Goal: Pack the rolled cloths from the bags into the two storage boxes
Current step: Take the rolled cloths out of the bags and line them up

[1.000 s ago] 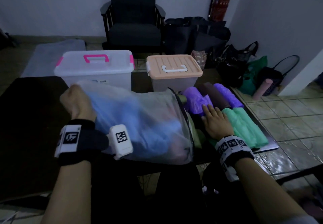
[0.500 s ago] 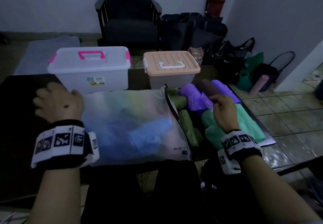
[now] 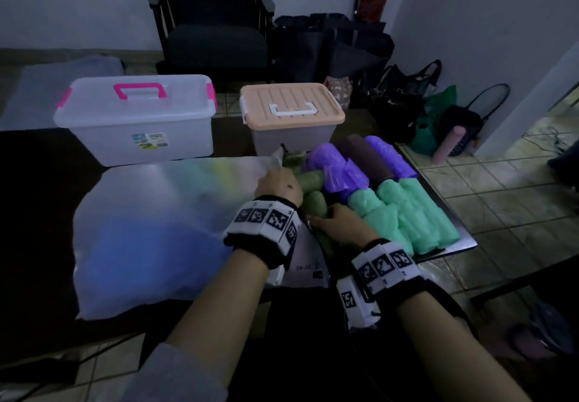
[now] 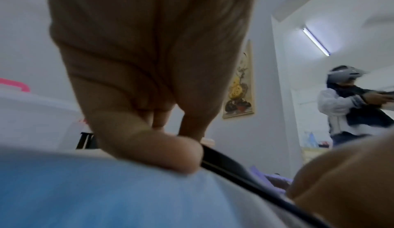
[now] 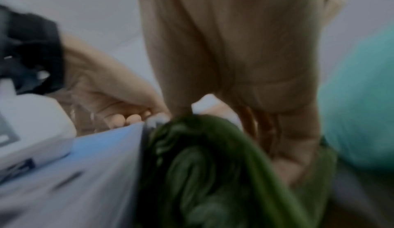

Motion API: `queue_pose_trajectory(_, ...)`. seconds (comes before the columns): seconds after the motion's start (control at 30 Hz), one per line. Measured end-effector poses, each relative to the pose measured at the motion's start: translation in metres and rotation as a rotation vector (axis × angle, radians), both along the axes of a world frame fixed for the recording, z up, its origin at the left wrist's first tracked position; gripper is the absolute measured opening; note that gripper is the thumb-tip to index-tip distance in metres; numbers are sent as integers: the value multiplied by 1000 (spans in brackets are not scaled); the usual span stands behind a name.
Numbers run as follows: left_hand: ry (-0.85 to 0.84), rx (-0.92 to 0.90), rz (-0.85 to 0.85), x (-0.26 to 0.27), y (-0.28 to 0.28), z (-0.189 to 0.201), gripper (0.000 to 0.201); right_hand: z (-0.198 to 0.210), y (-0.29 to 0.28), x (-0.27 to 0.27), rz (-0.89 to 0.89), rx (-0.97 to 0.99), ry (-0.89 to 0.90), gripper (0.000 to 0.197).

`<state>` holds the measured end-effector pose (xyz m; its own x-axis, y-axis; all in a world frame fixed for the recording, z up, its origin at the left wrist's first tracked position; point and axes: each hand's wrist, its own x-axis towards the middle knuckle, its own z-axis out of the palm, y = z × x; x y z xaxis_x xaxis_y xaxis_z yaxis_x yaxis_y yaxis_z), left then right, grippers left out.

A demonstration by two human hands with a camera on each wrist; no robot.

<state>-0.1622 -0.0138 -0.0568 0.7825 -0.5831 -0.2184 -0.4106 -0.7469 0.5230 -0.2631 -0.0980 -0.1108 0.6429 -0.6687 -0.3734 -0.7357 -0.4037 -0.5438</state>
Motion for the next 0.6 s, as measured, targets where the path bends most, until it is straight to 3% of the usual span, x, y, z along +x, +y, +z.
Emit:
queue_pose_trajectory(0.07,115,-167,73,9,7,-6,35,-3,-3,0,-49,49,-58,56)
queue_pose_trajectory(0.2,760,-638,423,21,36,-12,12,6,-8,-5,-173,82,-244,36)
queue_pose_trajectory(0.27,900,-792,519,25,48,-14,24,13,-13,-9,-236,31,-354,32)
queue_pose_trajectory(0.37,855,-831,582,28,56,-20,24,30,-17,-15,-288,-97,-436,37)
queue_pose_trajectory(0.53,322,-481,410,22,55,-27,45,41,-10,-18,-213,-499,-141,58)
queue_pose_trajectory(0.6,227,-413,376,20,55,-26,47,41,-10,-22,-259,-583,-87,59)
